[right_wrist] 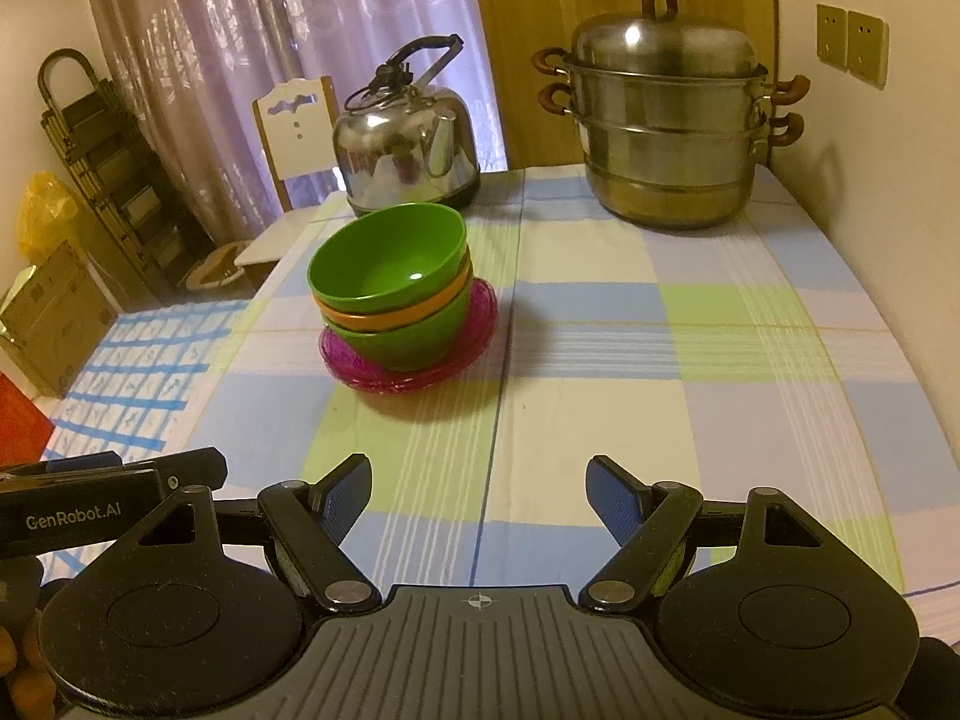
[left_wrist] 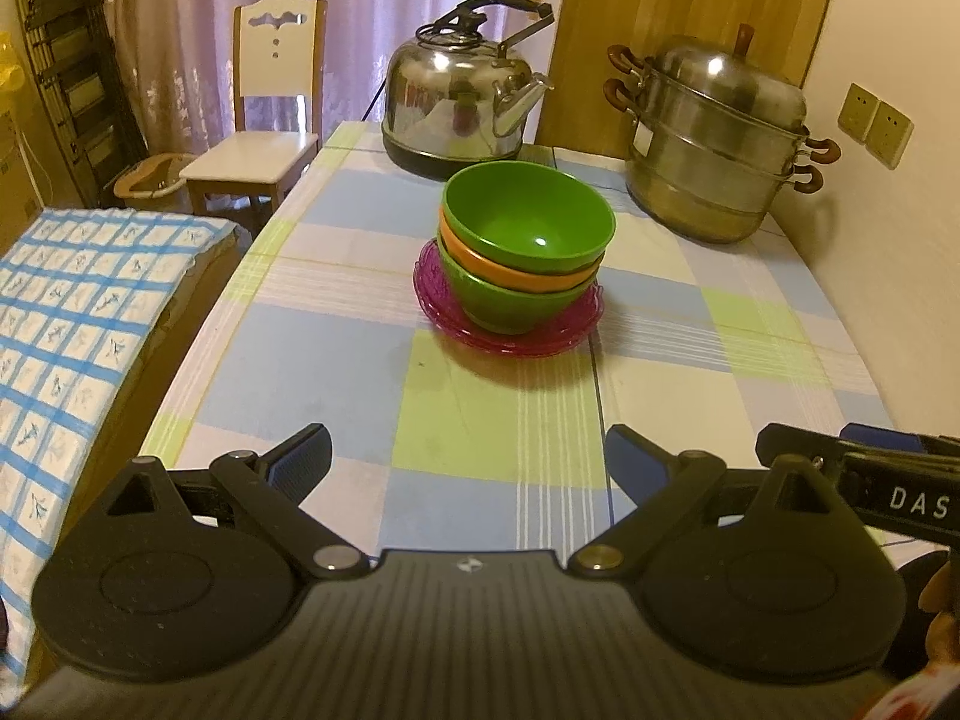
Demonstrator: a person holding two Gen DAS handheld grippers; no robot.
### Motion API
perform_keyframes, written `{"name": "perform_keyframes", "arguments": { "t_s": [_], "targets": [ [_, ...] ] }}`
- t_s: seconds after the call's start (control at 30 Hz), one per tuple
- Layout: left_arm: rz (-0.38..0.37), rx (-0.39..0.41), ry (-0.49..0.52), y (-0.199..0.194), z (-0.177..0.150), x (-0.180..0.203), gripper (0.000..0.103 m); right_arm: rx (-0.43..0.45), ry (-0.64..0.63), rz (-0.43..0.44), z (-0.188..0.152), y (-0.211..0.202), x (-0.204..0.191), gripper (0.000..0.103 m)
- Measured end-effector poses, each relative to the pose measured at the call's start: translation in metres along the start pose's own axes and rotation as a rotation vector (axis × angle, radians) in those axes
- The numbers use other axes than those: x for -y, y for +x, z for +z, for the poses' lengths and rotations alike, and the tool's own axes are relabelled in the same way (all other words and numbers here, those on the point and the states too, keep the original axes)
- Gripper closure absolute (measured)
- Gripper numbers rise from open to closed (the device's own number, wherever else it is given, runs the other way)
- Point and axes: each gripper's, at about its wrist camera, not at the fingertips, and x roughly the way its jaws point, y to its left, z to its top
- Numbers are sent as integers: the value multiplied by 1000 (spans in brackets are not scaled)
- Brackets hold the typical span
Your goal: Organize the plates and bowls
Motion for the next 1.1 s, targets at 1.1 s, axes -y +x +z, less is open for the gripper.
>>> {"name": "perform_keyframes", "arguments": {
  "t_s": [1.1],
  "targets": [
    [11,12,49,-2,-4,8,6,15,-1,-5,0,-4,5,25]
  ]
}}
